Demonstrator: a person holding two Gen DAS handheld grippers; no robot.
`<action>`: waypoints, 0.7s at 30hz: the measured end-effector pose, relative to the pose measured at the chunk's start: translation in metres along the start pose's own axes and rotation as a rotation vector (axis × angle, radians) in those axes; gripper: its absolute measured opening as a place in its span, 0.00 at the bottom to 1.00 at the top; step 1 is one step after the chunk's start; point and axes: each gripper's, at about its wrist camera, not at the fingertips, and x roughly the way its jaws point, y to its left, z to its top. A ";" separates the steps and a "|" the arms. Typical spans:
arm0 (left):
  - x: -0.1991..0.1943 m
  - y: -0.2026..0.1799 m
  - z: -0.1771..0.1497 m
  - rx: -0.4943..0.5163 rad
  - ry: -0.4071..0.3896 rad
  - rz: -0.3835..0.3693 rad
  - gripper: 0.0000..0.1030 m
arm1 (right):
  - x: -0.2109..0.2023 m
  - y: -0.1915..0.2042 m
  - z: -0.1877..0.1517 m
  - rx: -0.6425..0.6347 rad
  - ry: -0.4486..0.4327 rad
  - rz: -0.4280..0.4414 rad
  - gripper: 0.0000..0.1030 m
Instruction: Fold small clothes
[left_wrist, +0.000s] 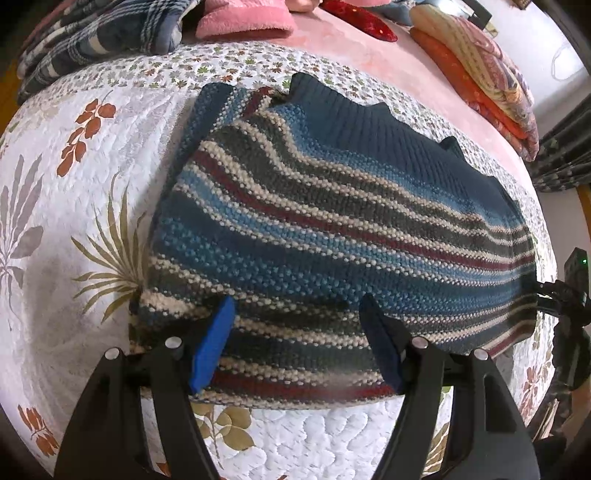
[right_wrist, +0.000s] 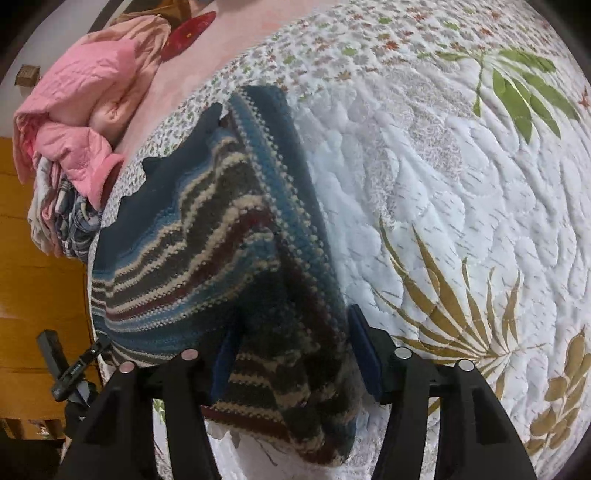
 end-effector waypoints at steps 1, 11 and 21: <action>0.001 0.000 0.000 0.001 0.002 0.001 0.68 | 0.000 0.002 0.000 -0.005 -0.001 0.011 0.42; 0.005 0.000 0.002 0.002 0.005 -0.002 0.69 | -0.004 0.016 0.000 -0.055 -0.011 -0.009 0.32; 0.010 -0.004 0.003 0.011 0.010 0.003 0.73 | 0.000 0.008 -0.002 -0.031 -0.015 -0.016 0.32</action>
